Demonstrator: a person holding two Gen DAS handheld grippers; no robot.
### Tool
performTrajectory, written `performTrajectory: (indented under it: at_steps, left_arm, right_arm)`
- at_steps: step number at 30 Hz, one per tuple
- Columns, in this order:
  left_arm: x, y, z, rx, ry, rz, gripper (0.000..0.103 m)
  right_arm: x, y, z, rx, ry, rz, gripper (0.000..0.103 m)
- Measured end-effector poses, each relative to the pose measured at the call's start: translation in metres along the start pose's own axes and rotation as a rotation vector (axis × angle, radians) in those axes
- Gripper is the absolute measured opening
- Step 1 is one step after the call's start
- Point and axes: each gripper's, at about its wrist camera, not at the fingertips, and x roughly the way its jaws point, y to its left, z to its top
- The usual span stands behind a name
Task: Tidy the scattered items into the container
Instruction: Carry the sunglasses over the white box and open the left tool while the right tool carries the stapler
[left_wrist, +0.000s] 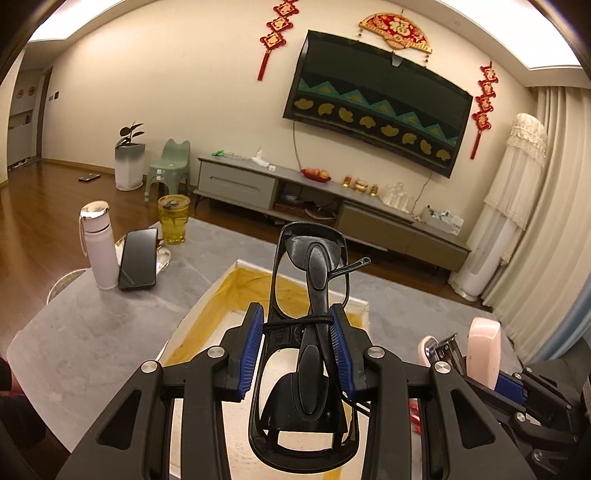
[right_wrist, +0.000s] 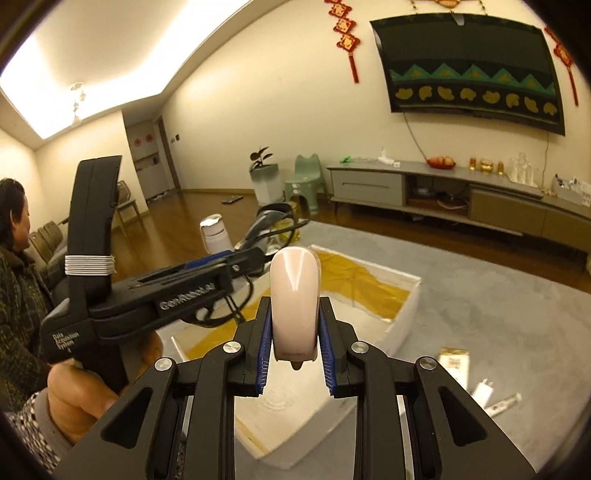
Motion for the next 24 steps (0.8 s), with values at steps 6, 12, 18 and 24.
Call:
performTrajectory:
  at_steps: [6, 12, 18, 24]
  left_arm:
    - [0.031, 0.026, -0.016, -0.026, 0.088, 0.054, 0.038]
    - [0.058, 0.051, -0.027, -0.094, 0.185, 0.074, 0.038]
    - [0.074, 0.051, -0.034, -0.088, 0.243, 0.068, 0.038]
    - [0.086, 0.051, -0.041, -0.087, 0.291, 0.070, 0.038]
  right_arm:
    - [0.043, 0.003, -0.018, -0.045, 0.076, -0.022, 0.025]
    - [0.080, -0.019, -0.025, -0.019, 0.153, -0.012, 0.025]
    - [0.107, -0.026, -0.025, -0.032, 0.199, -0.032, 0.025]
    - [0.129, -0.036, -0.031, -0.023, 0.241, -0.047, 0.025]
